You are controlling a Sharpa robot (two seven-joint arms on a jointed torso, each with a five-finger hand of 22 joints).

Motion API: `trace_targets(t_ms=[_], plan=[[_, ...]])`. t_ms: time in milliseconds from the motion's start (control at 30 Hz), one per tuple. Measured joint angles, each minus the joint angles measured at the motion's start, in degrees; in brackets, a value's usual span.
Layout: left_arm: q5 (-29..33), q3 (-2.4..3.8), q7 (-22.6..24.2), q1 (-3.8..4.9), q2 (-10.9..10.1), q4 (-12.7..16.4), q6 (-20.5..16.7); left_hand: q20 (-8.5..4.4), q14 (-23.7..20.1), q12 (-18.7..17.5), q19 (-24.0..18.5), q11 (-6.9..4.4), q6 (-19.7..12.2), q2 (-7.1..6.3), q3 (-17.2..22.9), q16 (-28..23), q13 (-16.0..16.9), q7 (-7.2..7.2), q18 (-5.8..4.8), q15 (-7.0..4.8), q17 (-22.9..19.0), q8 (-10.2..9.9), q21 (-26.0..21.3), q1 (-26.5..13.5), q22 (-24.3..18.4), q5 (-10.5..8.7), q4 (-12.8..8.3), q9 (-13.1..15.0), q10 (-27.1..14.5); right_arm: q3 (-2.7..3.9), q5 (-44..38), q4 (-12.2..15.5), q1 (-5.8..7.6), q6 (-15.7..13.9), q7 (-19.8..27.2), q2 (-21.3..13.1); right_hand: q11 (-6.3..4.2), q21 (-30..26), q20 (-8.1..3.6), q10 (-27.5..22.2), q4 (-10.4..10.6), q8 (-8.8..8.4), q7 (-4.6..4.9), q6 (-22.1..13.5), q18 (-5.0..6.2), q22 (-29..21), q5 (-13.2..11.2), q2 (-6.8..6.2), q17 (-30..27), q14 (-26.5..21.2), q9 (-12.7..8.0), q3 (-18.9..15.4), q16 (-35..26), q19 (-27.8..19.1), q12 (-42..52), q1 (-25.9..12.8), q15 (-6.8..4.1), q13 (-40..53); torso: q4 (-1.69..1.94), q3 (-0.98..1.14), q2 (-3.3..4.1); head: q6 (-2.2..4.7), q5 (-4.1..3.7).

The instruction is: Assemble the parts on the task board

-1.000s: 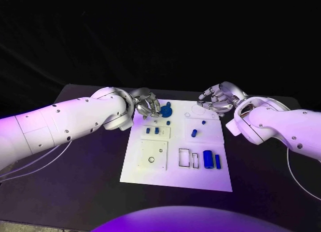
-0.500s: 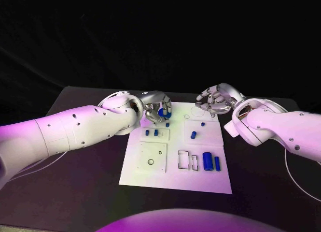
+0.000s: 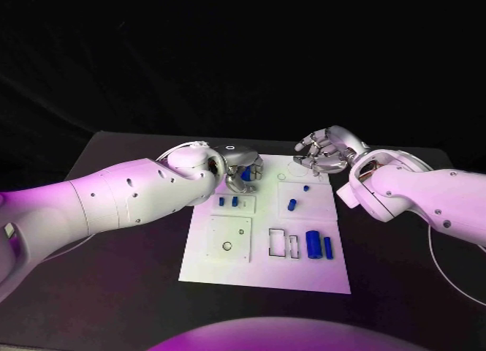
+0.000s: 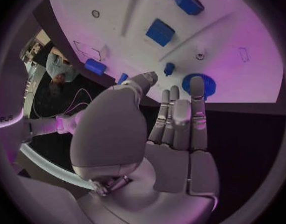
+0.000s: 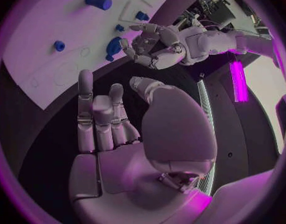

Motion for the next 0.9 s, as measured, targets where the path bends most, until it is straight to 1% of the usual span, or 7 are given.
trace_targets(t_ms=[167,200,233,300,567,700,900], plan=[[-0.98,-0.02,-0.01,-0.01,0.60,-0.55,1.57,0.21,0.14,-0.30,0.21,0.00,0.46,0.00,0.24,0.27,-0.38,0.05,0.00,-0.14,0.12,-0.28,0.00,0.00,0.23,0.00,-0.24,-0.28,0.00,-0.01,0.02,0.06,0.00,-0.13,0.17,0.06,0.18,-1.13,0.18,-0.26,-0.33,0.22,0.00,-0.18,0.00,-0.86,0.00,-0.24,-2.69,-1.32,0.00,0.33,-2.78,-0.18,-0.81,-0.27,0.02,-1.14,-0.04,0.00,0.03,-0.01,-0.25],[-1.09,-0.02,-0.02,-0.01,0.71,-0.63,1.80,0.21,0.19,-0.30,0.21,0.00,0.52,0.00,0.24,0.49,-0.48,0.11,0.00,-0.19,0.23,-0.28,0.13,0.00,0.27,0.00,-0.24,-0.36,0.00,-0.01,0.02,0.07,0.00,-0.16,0.19,0.06,0.32,-1.13,0.18,-1.74,-0.40,0.35,0.05,0.04,0.00,-0.99,0.00,-0.14,-3.16,-1.41,0.00,0.40,-3.25,-0.18,-0.99,-0.37,0.10,-1.32,-0.05,0.00,0.04,-0.02,-0.26],[-1.19,-0.02,-0.03,-0.01,0.83,-0.75,2.04,0.21,0.32,-0.30,0.21,0.00,0.72,0.00,0.41,0.62,-0.60,-0.01,0.00,-0.07,0.30,-0.28,0.28,0.00,0.36,0.00,-0.41,-0.48,0.00,-0.01,0.02,0.07,0.00,-0.20,0.21,0.06,0.06,-1.33,0.18,-1.96,-0.40,0.39,0.16,-0.07,0.00,-1.10,0.00,-0.01,-3.55,-1.54,0.00,0.40,-3.64,-0.18,-0.98,-0.50,-0.04,-1.44,-0.05,0.01,0.04,-0.04,-0.28],[-1.36,-0.02,-0.07,-0.01,1.09,-1.04,2.62,0.21,0.40,-0.59,0.21,0.00,1.13,0.00,0.55,0.62,-0.85,0.10,0.00,0.01,0.19,-0.61,0.28,0.00,0.52,0.00,-0.55,-0.66,0.00,-0.01,0.03,0.09,0.00,-0.28,0.24,0.06,-0.01,-1.49,0.18,-1.59,-0.40,0.39,0.27,-0.18,-0.01,-1.21,0.00,-0.01,-3.97,-1.81,0.00,0.40,-3.99,-0.18,-0.98,-0.49,0.10,-1.60,-0.08,0.01,0.04,-0.08,-0.29],[-1.58,-0.02,-0.43,-0.06,1.73,-2.27,4.62,0.20,0.40,-1.26,0.21,0.21,2.39,1.07,1.54,0.62,-1.99,0.09,0.00,0.01,-0.57,-1.36,0.50,0.63,1.20,-0.25,-1.50,-1.64,0.65,0.01,0.02,0.16,0.00,-0.43,0.28,0.01,-0.05,-1.48,0.18,-1.45,-0.50,0.39,0.35,-0.10,0.00,-1.32,0.00,0.01,-3.81,-1.80,0.00,0.50,-3.99,-0.18,-0.98,-0.47,0.11,-1.74,-0.08,0.01,0.04,-0.32,-0.41],[-1.56,-0.02,-0.66,-0.07,1.83,-2.78,5.27,0.20,0.40,-1.58,0.21,0.43,3.00,1.79,2.08,0.90,-2.53,0.53,0.00,0.01,-0.67,-2.01,0.50,0.52,1.61,-0.70,-1.39,-2.13,1.34,0.01,-0.01,0.20,0.00,-0.46,0.28,-0.06,-0.05,-1.71,0.18,-1.45,-0.56,0.39,0.35,-0.10,0.00,-1.38,0.00,0.01,-3.80,-1.80,-0.01,0.56,-3.99,-0.18,-0.98,-0.47,0.11,-1.80,-0.06,0.00,0.02,-0.39,-0.34],[-0.90,-0.01,-0.68,-0.15,1.96,-3.26,6.08,0.20,0.40,-1.61,0.21,0.42,3.59,2.13,2.55,1.15,-2.97,0.72,0.00,0.01,-0.64,-2.27,0.72,0.78,1.97,-0.71,-1.74,-2.43,2.09,0.00,-0.02,0.20,0.00,-0.51,0.28,-0.10,-0.05,-1.71,0.18,-1.45,-0.56,0.39,0.34,-0.10,0.00,-1.44,0.00,0.01,-3.92,-1.80,-0.01,0.56,-3.99,-0.18,-0.98,-0.47,0.11,-1.86,-0.02,-0.02,0.00,-0.34,-0.29]])
